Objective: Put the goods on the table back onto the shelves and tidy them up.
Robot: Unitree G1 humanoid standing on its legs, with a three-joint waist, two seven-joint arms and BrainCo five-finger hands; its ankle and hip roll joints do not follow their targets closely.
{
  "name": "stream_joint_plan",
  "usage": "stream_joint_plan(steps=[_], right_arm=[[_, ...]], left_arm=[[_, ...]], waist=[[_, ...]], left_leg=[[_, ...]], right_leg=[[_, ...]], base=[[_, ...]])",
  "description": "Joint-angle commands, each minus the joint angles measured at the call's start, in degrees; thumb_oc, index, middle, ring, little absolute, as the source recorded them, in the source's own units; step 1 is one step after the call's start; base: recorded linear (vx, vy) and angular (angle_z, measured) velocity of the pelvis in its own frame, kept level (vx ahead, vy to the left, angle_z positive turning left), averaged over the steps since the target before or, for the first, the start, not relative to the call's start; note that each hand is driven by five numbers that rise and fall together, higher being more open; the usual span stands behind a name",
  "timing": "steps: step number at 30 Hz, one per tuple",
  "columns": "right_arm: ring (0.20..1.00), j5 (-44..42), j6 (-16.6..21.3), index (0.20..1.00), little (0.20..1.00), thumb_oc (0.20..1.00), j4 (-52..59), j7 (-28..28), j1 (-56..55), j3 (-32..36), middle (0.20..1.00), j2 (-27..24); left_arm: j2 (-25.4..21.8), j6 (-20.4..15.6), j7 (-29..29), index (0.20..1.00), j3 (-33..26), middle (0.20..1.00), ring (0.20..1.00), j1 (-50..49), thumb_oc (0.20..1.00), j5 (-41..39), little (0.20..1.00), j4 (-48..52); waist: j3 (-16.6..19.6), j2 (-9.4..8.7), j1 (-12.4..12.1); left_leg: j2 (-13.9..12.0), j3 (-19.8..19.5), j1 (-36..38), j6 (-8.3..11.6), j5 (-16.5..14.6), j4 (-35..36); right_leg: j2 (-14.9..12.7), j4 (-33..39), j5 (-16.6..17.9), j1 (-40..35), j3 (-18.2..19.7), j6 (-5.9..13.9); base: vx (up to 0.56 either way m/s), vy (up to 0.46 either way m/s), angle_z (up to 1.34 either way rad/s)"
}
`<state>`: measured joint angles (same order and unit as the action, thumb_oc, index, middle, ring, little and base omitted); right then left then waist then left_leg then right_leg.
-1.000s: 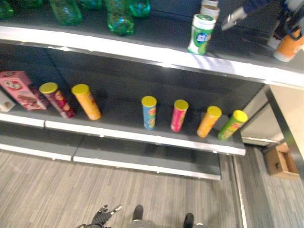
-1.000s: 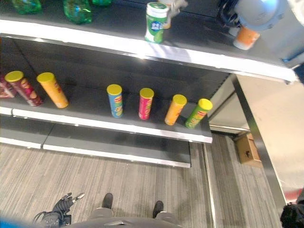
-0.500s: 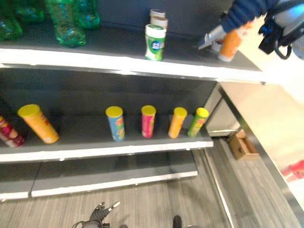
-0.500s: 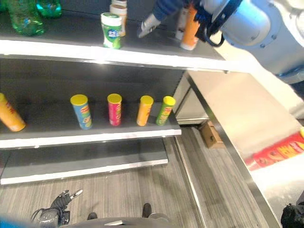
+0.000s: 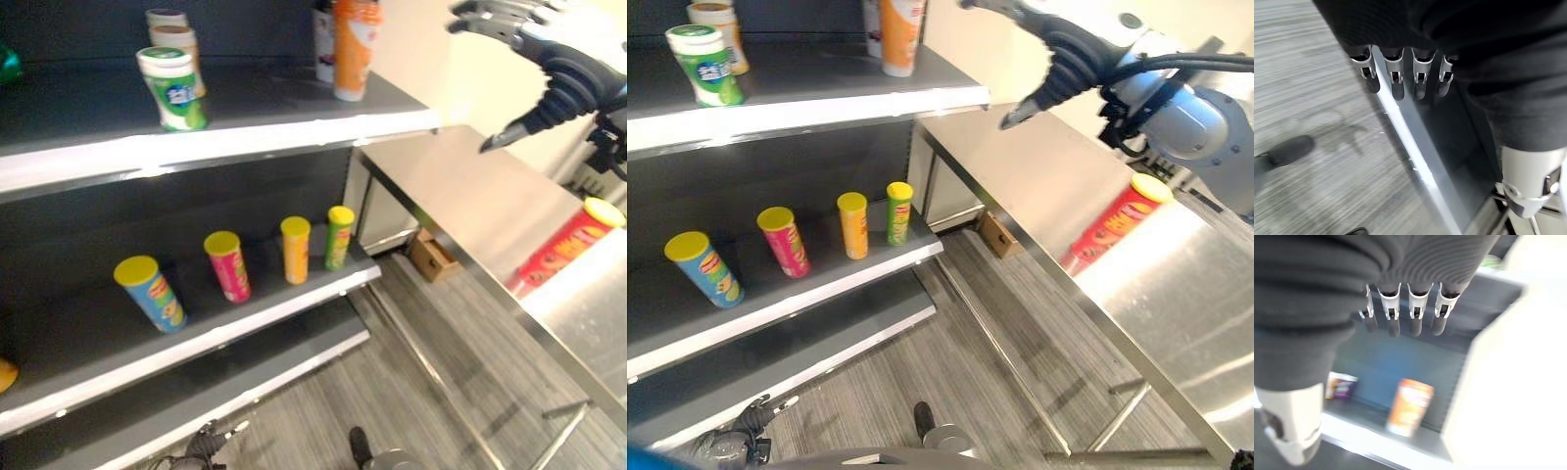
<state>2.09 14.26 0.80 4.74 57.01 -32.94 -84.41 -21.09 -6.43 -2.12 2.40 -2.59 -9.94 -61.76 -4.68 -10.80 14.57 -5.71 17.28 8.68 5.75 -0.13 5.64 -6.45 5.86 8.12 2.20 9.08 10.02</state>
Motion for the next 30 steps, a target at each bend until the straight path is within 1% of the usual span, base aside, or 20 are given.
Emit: stream_joint_plan(steps=[1,2,3,4,5,6,7,8,11,12,13,17,18,21,22,23,25,26,27,30], right_arm=[[1.000,-3.6,-0.6,1.000,1.000,1.000,-6.1,5.5,-5.4,15.3,1.000,-2.1],[1.000,-4.1,-0.4,1.000,1.000,1.000,-6.8,6.6,-10.6,21.3,1.000,-1.7],[1.000,-5.4,-0.2,1.000,1.000,1.000,-8.4,8.5,-18.0,30.4,1.000,-0.5],[1.000,-6.6,-0.5,1.000,1.000,1.000,-10.2,11.0,-29.3,43.4,1.000,0.8],[1.000,-7.2,-0.4,1.000,1.000,1.000,-10.4,11.0,-31.7,45.9,1.000,1.6],[1.000,-8.0,-0.5,1.000,1.000,1.000,-10.2,11.2,-36.5,50.8,1.000,2.6],[1.000,-8.8,-0.5,1.000,1.000,1.000,-10.3,11.0,-42.4,55.6,1.000,5.3],[1.000,-8.8,-0.5,1.000,1.000,1.000,-10.0,11.0,-43.4,56.5,1.000,5.4],[1.000,-9.0,-1.3,1.000,1.000,1.000,-8.3,10.7,-49.8,61.2,1.000,10.8],[1.000,-7.8,-1.8,1.000,1.000,1.000,-7.2,11.0,-52.0,62.3,1.000,13.8],[1.000,-7.6,-1.8,1.000,1.000,1.000,-6.7,11.2,-52.4,62.7,1.000,14.7],[1.000,-5.3,-2.3,1.000,1.000,1.000,-2.6,11.9,-57.1,65.9,1.000,20.6],[1.000,-4.3,-2.6,1.000,1.000,1.000,-1.3,11.9,-60.5,67.9,1.000,22.9],[1.000,-3.7,-3.1,1.000,1.000,1.000,0.3,11.9,-63.9,71.1,1.000,24.5],[1.000,-4.3,-3.0,1.000,1.000,1.000,0.1,12.0,-65.4,72.5,1.000,25.1],[1.000,-4.7,-2.8,1.000,1.000,1.000,0.0,11.9,-66.0,72.9,1.000,25.5],[1.000,-6.1,-2.1,1.000,1.000,1.000,1.0,10.7,-68.8,74.7,1.000,26.8],[1.000,-6.1,-2.1,1.000,1.000,1.000,1.1,10.7,-69.0,74.9,1.000,26.9],[1.000,-6.4,-1.4,1.000,1.000,1.000,1.9,10.1,-70.5,75.7,1.000,27.6],[1.000,-6.3,-0.9,1.000,1.000,1.000,2.6,10.1,-71.9,77.0,1.000,28.4]], left_arm=[[-1.5,-1.7,-0.2,1.000,0.4,1.000,1.000,2.0,1.000,1.5,1.000,-0.7],[-1.3,-1.8,-0.1,1.000,0.4,1.000,1.000,1.9,1.000,1.7,1.000,-0.8],[-0.9,-1.9,-0.2,1.000,0.3,1.000,1.000,1.9,1.000,2.0,1.000,-1.2],[-0.9,-1.8,-0.4,1.000,0.3,1.000,1.000,2.6,1.000,2.3,1.000,-2.0],[-0.8,-1.7,-0.4,1.000,0.2,1.000,1.000,2.8,1.000,2.3,1.000,-2.1],[-0.9,-1.6,-0.5,1.000,0.6,1.000,1.000,3.1,1.000,2.4,1.000,-2.3],[-0.8,-1.5,-0.7,1.000,1.0,1.000,1.000,3.5,1.000,2.4,1.000,-2.3],[-1.0,-1.5,-0.7,1.000,1.1,1.000,1.000,3.5,1.000,2.4,1.000,-2.3],[-1.2,-1.0,-1.3,1.000,0.5,1.000,1.000,4.6,1.000,2.1,1.000,-1.2],[-1.5,-0.8,-1.4,1.000,-0.1,1.000,1.000,4.9,1.000,1.6,1.000,-0.5],[-1.5,-0.8,-1.4,1.000,-0.3,1.000,1.000,5.0,1.000,1.5,1.000,-0.3],[-0.9,-0.3,-1.6,1.000,-1.2,1.000,1.000,4.3,1.000,1.5,1.000,0.0],[-0.8,-0.1,-1.6,1.000,-1.8,1.000,1.000,3.7,1.000,2.1,1.000,-0.4],[-0.6,0.1,-1.5,1.000,-1.9,1.000,1.000,3.2,1.000,2.4,1.000,-0.5],[-0.2,0.0,-1.6,1.000,-1.7,1.000,1.000,3.3,1.000,2.5,1.000,-0.8],[-0.1,0.1,-1.5,1.000,-1.6,1.000,1.000,3.5,1.000,2.5,1.000,-0.8],[0.3,0.0,-1.2,1.000,-0.9,1.000,1.000,3.6,1.000,2.9,1.000,-0.4],[0.3,0.0,-1.2,1.000,-0.8,1.000,1.000,3.6,1.000,2.9,1.000,-0.4],[0.4,0.0,-1.0,1.000,-0.5,1.000,1.000,4.0,1.000,3.3,1.000,-0.1],[0.5,0.0,-0.8,1.000,-0.2,1.000,1.000,4.2,1.000,3.4,1.000,0.8]], waist=[[-3.6,-0.96,-0.8],[-3.7,-1.07,-0.4],[-3.9,-1.20,0.4],[-4.3,-1.47,1.2],[-4.2,-1.64,1.4],[-4.2,-1.92,1.3],[-4.6,-2.05,1.3],[-4.6,-2.12,1.2],[-6.2,-1.09,0.5],[-6.6,-0.17,-0.2],[-6.6,0.12,-0.3],[-5.2,0.71,-1.0],[-4.5,0.58,-1.2],[-4.1,0.75,-1.2],[-3.5,0.92,-0.3],[-3.2,1.03,0.1],[-2.2,1.46,1.4],[-2.2,1.55,1.4],[-1.7,1.86,2.4],[-1.4,2.41,3.1]], left_leg=[[0.9,-2.8,2.7,-3.03,-8.9,-2.2],[1.0,-2.7,2.6,-3.17,-8.9,-2.2],[1.4,-2.3,2.6,-3.46,-9.1,-2.1],[1.6,-2.1,2.9,-3.70,-9.5,-1.7],[1.8,-2.1,2.7,-3.70,-9.2,-1.7],[1.9,-2.0,2.6,-3.74,-9.2,-1.7],[2.0,-2.0,2.7,-3.89,-9.2,-1.5],[2.0,-2.1,2.7,-3.89,-9.2,-1.4],[1.0,-1.3,2.2,-4.18,-8.8,-1.8],[0.2,-0.7,1.8,-4.12,-8.7,-2.0],[0.0,-0.6,1.5,-4.13,-8.6,-2.2],[-0.4,0.4,1.2,-3.71,-8.9,-2.9],[-0.6,0.9,1.8,-3.22,-9.2,-2.8],[-1.1,0.9,2.3,-2.75,-9.2,-2.9],[-1.9,1.1,3.2,-2.07,-9.4,-2.9],[-2.3,1.3,3.4,-1.68,-9.3,-2.9],[-4.6,0.7,3.7,-0.50,-8.8,-3.6],[-4.8,0.6,3.6,-0.40,-8.9,-3.7],[-6.4,0.5,3.7,0.48,-8.5,-4.4],[-8.2,0.4,3.5,1.37,-8.3,-6.1]], right_leg=[[-3.9,-4.8,-0.8,3.2,-0.3,4.98],[-3.8,-4.8,-0.3,3.5,0.0,4.98],[-3.9,-4.9,0.2,4.1,0.5,4.98],[-4.0,-5.0,0.6,4.2,0.6,4.98],[-4.1,-5.0,0.9,4.5,0.7,4.98],[-4.3,-5.0,1.1,4.7,0.6,4.98],[-4.3,-5.5,1.5,5.0,0.4,4.98],[-4.3,-5.6,1.5,5.1,0.3,4.98],[-4.2,-9.2,0.5,6.1,-2.6,4.98],[-5.2,-10.0,-0.6,5.3,-4.2,4.98],[-5.7,-9.9,-0.7,4.9,-4.7,4.98],[-7.3,-8.6,0.3,3.7,-7.5,4.98],[-7.3,-7.7,-0.3,3.1,-8.9,4.98],[-6.7,-7.1,-1.6,2.5,-9.0,4.98],[-5.8,-6.2,-3.6,1.6,-8.9,4.79],[-5.3,-5.7,-4.3,1.1,-8.9,4.54],[-2.9,-5.1,-6.4,0.2,-8.5,3.27],[-2.8,-5.1,-6.5,0.2,-8.6,3.18],[-1.0,-4.5,-7.9,-0.4,-8.1,2.34],[0.7,-4.1,-9.0,-1.3,-8.1,1.33]], base=[[-0.01,0.032,-0.30],[-0.01,0.072,-0.27],[0.00,0.116,-0.28],[0.00,0.103,-0.12],[0.00,0.069,-0.15],[-0.01,0.014,-0.21],[0.00,0.013,-0.15],[-0.03,-0.003,-0.10],[-0.06,-0.046,-0.20],[-0.04,-0.069,-0.53],[-0.01,-0.071,-0.55],[0.09,-0.123,-0.17],[0.18,-0.178,-0.22],[0.13,-0.120,-0.05],[0.13,-0.129,-0.16],[0.18,-0.220,-0.04],[0.12,-0.220,0.09],[0.12,-0.224,0.13],[0.06,-0.134,0.07],[0.08,-0.156,0.00]])
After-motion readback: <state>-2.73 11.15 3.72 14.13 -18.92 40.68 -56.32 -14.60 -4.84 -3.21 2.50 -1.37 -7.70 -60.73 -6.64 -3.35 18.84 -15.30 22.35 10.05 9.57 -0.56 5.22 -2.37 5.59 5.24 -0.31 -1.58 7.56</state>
